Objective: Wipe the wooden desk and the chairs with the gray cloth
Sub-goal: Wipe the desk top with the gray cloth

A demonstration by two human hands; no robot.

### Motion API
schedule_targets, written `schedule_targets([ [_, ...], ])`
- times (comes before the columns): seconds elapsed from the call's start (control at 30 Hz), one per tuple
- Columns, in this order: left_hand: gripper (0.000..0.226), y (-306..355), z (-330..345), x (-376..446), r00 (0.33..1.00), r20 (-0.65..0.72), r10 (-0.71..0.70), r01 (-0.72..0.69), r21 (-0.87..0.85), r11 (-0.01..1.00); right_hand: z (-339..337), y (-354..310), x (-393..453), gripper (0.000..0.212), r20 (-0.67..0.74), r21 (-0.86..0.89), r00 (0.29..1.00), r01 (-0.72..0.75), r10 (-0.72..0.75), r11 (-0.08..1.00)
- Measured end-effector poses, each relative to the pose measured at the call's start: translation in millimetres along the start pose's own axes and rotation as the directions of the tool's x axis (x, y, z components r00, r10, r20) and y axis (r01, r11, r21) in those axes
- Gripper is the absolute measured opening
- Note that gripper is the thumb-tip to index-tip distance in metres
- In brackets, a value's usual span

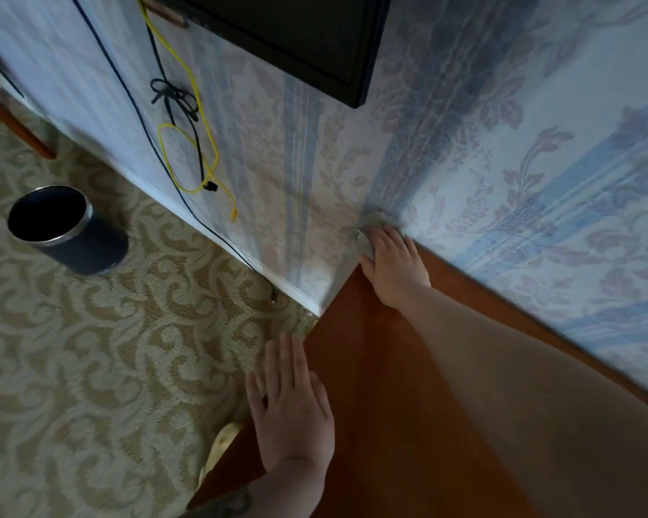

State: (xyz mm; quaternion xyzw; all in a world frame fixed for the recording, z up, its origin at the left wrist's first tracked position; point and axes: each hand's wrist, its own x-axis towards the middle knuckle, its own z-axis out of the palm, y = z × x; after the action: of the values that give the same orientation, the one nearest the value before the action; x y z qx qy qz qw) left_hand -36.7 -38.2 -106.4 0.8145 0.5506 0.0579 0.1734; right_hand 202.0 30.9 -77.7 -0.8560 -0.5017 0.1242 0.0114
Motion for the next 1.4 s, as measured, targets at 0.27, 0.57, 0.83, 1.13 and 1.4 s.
schedule_targets([
  [0.27,0.055,1.3,0.2,0.3,0.914,0.126,0.386,-0.394,0.049,0.918,27.5,16.9,-139.3,0.058,-0.141,0.313,0.966,-0.165,0.218,0.935],
  [0.57,0.055,-2.2,-0.8,1.3,0.906,0.151,0.394,-0.395,-0.029,0.918,64.0,-60.7,-268.1,0.064,0.047,0.292,0.958,-0.285,0.284,0.913],
  [0.83,0.057,-12.4,-6.5,2.3,0.702,0.257,0.664,-0.684,-0.016,0.729,71.4,-104.4,-309.0,0.062,0.055,0.208,0.923,-0.384,0.381,0.9],
  [1.13,0.053,-17.5,-8.2,2.1,0.176,0.409,0.895,-0.974,-0.056,0.217,89.7,-85.4,-370.3,0.063,-0.055,0.346,0.654,-0.696,0.755,0.629],
  [1.4,0.057,-14.7,-6.1,0.7,0.204,0.425,0.882,-0.972,-0.019,0.234,69.2,-132.2,-299.1,0.057,-0.052,0.509,0.321,-0.806,0.946,0.302],
])
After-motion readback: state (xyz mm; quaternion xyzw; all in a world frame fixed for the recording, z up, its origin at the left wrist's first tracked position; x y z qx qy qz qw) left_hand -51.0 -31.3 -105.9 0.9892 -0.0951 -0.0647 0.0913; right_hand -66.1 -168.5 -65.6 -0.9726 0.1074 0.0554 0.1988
